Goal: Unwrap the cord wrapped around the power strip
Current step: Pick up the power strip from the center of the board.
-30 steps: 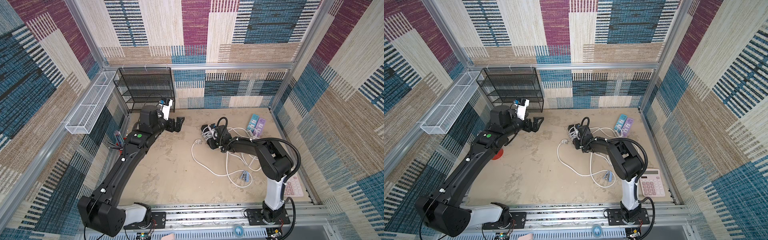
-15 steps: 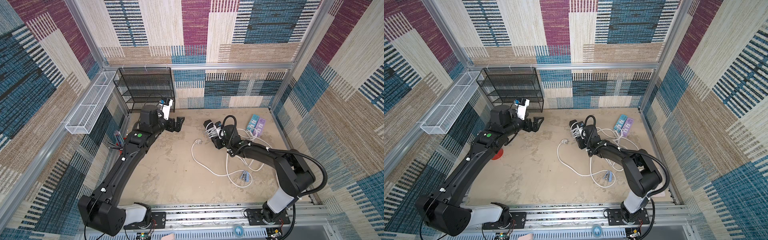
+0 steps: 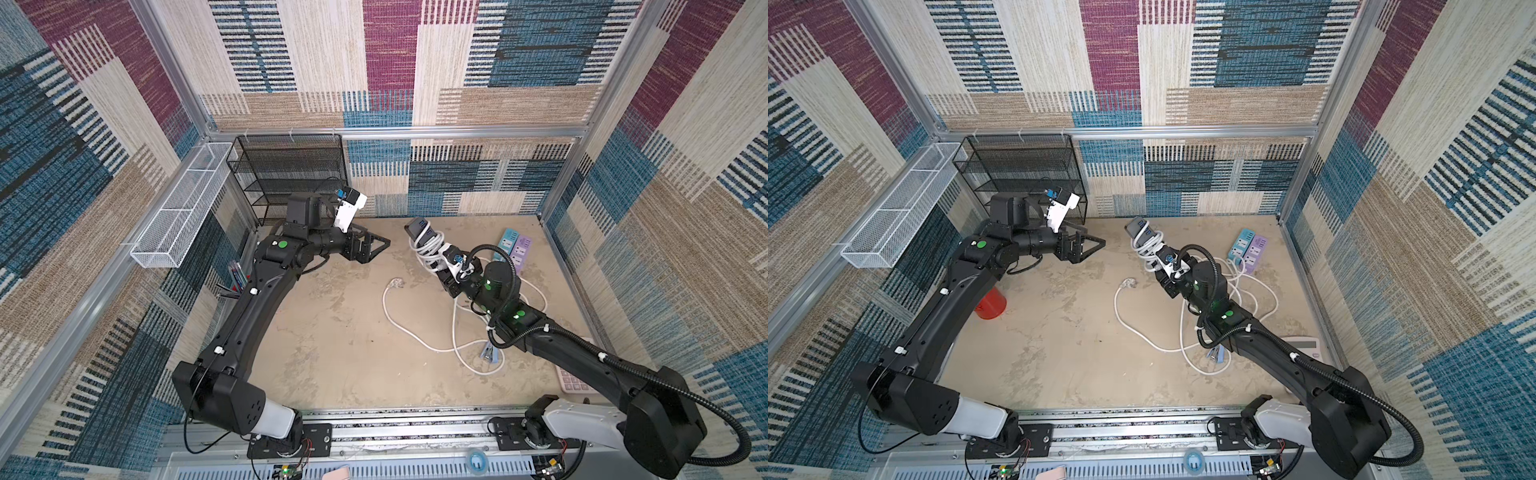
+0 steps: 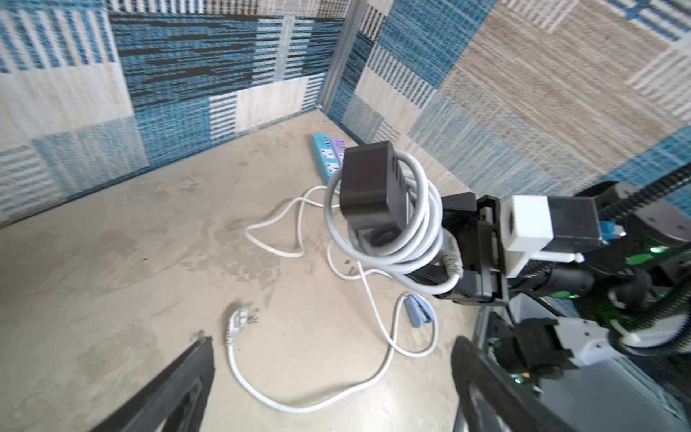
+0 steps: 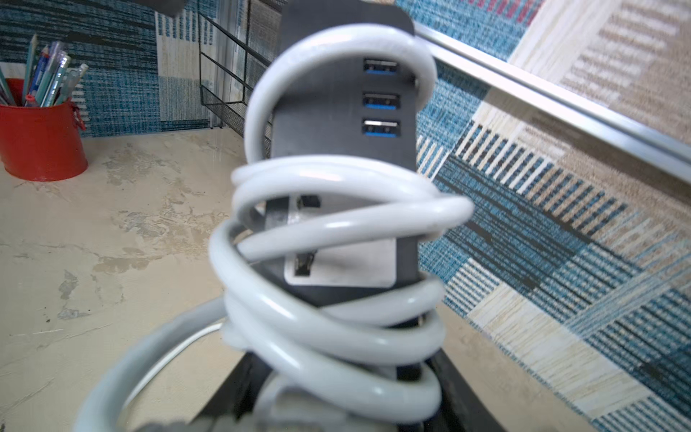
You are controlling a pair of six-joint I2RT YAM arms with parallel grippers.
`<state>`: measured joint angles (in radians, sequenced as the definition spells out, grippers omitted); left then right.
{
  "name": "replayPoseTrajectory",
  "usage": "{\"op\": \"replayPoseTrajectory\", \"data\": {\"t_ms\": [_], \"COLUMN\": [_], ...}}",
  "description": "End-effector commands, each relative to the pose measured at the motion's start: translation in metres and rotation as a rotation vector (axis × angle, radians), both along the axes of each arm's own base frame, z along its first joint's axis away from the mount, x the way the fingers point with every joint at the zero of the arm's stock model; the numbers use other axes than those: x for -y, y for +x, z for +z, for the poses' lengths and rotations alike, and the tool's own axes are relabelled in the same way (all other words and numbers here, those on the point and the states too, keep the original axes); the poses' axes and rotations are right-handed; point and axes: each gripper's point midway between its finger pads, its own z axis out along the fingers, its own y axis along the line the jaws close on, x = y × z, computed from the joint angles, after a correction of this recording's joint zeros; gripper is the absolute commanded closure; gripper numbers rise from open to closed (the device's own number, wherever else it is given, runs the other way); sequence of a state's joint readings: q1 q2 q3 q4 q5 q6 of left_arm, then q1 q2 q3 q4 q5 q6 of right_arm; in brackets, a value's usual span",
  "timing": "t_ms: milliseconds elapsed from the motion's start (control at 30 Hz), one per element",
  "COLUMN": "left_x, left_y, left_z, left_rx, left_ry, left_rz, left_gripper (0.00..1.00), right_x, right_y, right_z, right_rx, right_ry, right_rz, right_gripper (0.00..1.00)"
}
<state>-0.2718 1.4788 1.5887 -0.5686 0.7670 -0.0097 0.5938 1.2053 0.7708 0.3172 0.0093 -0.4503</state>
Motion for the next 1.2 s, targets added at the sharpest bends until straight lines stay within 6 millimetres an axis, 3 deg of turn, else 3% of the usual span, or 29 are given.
{"op": "replayPoseTrajectory", "data": {"t_ms": [0,133,333,667,867,1167], "left_x": [0.009,0.010,0.010,0.006,0.008,0.009], "left_y": [-0.024,-0.031,-0.024,-0.012,-0.011,-0.009], "left_z": [0.023,0.029,0.021,0.021,0.021,0.020], "left_rx": [-0.044,-0.043,-0.075,-0.081,-0.093,-0.102], "left_ry": [-0.126,-0.160,-0.157,-0.181,-0.194,-0.206], "left_rz": [-0.138,-0.173,-0.168,-0.132,-0.145,-0.149], "left_gripper": [0.01,0.01,0.19,0.15,0.30,0.34], "right_x": [-0.006,-0.007,-0.008,-0.029,-0.040,-0.053], "right_y": [0.001,0.000,-0.006,-0.018,-0.018,-0.022], "right_z": [0.034,0.040,0.054,0.050,0.051,0.050], "right_rx": [0.158,0.183,0.217,0.218,0.220,0.223], "right_ry": [-0.034,-0.039,-0.043,-0.071,-0.084,-0.091], "right_rz": [-0.025,-0.036,-0.031,0.014,0.030,0.054], "right_gripper": [0.57,0.56,0.56,0.55,0.54,0.54]}}
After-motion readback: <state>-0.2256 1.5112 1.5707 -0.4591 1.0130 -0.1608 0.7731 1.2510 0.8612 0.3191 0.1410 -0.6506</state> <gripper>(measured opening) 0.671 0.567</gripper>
